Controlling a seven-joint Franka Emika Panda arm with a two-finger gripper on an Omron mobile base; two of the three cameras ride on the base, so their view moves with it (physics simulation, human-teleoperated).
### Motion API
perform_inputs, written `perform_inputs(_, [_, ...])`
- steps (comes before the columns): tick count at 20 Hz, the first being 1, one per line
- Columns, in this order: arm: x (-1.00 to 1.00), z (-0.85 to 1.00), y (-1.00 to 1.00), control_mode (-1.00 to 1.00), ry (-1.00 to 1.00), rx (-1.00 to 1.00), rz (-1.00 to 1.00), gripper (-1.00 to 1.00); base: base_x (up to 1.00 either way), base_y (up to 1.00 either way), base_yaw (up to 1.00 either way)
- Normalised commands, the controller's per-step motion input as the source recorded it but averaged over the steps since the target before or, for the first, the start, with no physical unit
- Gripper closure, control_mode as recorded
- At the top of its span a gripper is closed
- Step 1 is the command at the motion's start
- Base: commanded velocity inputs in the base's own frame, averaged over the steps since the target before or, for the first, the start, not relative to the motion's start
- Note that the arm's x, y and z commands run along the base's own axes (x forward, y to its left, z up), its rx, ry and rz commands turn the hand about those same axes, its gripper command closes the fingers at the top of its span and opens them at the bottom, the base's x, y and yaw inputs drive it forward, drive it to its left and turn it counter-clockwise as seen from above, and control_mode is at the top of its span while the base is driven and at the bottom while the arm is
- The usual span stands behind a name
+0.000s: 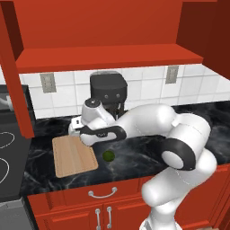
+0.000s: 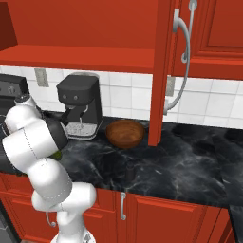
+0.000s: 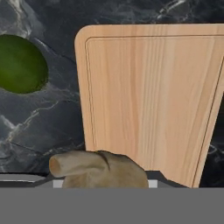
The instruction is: Open the cabinet. Place the bowl and condiment on the counter. Then place the lime and garlic on the cutting board.
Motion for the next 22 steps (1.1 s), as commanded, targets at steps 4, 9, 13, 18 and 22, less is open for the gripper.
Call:
perform_inputs(4, [0.18, -0.2, 0.17, -1.0, 0.0, -0.03, 0.04, 1.0, 0.0, 0.0, 0.0])
perform_inputs(9, [0.18, -0.25, 0.05, -1.0, 0.07, 0.0, 0.03, 1.0, 0.0, 0.0, 0.0])
perform_inputs(13, [0.23, -0.21, 0.06, -1.0, 0.06, 0.0, 0.02, 1.0, 0.0, 0.0, 0.0])
perform_inputs(18, [0.3, -0.06, 0.24, -1.0, 0.04, 0.0, 0.0, 1.0, 0.0, 0.0, 0.0])
perform_inputs(22, [0.33, 0.0, 0.51, -1.0, 0.02, 0.0, 0.0, 1.0, 0.0, 0.0, 0.0])
